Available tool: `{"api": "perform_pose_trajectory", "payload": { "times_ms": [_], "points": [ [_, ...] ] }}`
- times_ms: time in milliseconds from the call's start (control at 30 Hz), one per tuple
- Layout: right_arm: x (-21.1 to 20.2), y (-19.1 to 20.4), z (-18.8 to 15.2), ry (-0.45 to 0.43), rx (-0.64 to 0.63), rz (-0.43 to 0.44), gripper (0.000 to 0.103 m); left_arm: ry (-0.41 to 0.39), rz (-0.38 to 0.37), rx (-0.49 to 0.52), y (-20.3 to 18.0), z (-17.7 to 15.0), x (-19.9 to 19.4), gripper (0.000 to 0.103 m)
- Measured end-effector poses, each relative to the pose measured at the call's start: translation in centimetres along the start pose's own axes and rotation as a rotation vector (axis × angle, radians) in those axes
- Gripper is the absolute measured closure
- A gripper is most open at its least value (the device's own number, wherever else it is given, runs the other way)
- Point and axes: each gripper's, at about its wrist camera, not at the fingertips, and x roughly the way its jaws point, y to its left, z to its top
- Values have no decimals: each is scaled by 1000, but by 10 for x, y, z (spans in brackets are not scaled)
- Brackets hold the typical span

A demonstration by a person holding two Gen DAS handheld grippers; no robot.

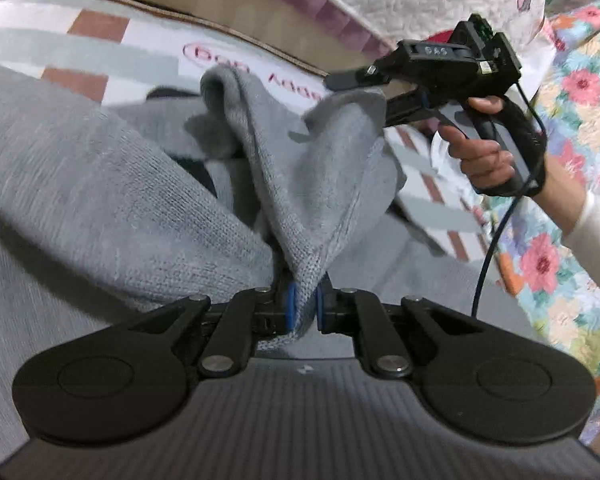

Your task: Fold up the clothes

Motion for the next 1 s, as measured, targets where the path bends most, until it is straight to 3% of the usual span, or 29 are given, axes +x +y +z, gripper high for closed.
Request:
{"api": "perform_pose_trajectory", "payload": {
  "times_ms": [167,300,333,367,467,500,567,633,700,833,900,967,1000],
  "points": [
    [7,12,-61,20,-140,-132,33,111,193,165,-36,-22,13,92],
    [-4,11,-104,16,-228,-146,34,-18,74,140,-51,-18,-25,76],
    [-7,8,-111,-2,-242,-147,38,-61,38,120,-52,-14,-36,64],
    [-11,6,-119,-19,-256,-149,48,-100,27,99,-50,-7,-41,54],
    [-25,2,-135,-106,-293,-150,77,-183,28,34,-43,16,-46,50],
    [-30,3,-137,-153,-303,-150,79,-194,44,13,-40,23,-42,49],
    [-40,10,-141,-236,-341,-168,82,-185,44,-40,-33,35,-25,39],
    [-49,21,-143,-305,-394,-197,85,-135,53,-101,-23,47,2,37],
    [-54,31,-144,-328,-465,-177,88,-94,65,-153,-13,56,27,37],
    [-61,49,-153,-283,-595,-72,90,-69,36,-276,3,69,55,35],
    [-63,57,-159,-232,-650,-51,90,-65,-9,-334,7,75,61,39],
    [-66,59,-163,-199,-675,-63,90,-72,9,-297,0,80,59,88],
    [-67,60,-164,-190,-684,-81,90,-79,20,-277,-4,83,58,88]
  ]
}}
